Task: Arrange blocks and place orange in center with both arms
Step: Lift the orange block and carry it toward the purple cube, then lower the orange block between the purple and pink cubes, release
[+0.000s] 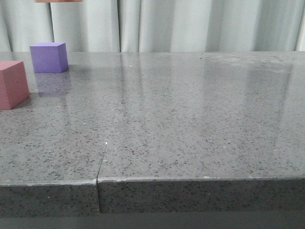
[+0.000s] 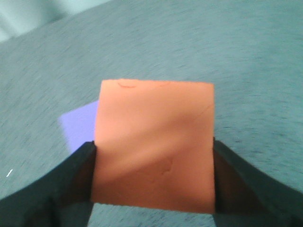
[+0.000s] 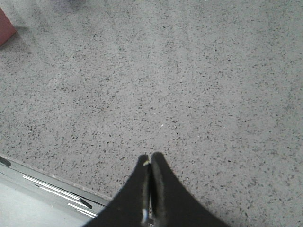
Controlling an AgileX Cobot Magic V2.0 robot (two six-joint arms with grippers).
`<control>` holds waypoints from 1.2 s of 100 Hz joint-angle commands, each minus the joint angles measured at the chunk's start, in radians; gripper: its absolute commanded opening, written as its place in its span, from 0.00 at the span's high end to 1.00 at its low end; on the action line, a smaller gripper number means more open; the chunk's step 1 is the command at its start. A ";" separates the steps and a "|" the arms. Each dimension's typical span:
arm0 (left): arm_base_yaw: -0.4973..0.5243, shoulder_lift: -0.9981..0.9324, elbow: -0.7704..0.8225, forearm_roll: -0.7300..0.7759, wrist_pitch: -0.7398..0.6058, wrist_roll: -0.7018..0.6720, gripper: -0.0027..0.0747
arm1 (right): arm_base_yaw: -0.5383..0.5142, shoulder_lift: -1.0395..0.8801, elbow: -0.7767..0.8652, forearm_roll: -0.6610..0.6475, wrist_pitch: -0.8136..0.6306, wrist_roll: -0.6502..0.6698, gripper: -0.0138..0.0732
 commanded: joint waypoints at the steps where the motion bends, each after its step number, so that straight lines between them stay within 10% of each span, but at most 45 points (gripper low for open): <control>1: 0.021 -0.056 -0.023 0.066 -0.021 -0.118 0.54 | -0.002 0.000 -0.025 -0.001 -0.072 -0.011 0.92; 52: 0.041 -0.056 0.212 0.227 -0.117 -0.401 0.54 | -0.002 0.000 -0.025 -0.001 -0.072 -0.011 0.92; 120: 0.041 -0.056 0.430 0.213 -0.316 -0.457 0.54 | -0.002 0.000 -0.025 -0.001 -0.072 -0.011 0.92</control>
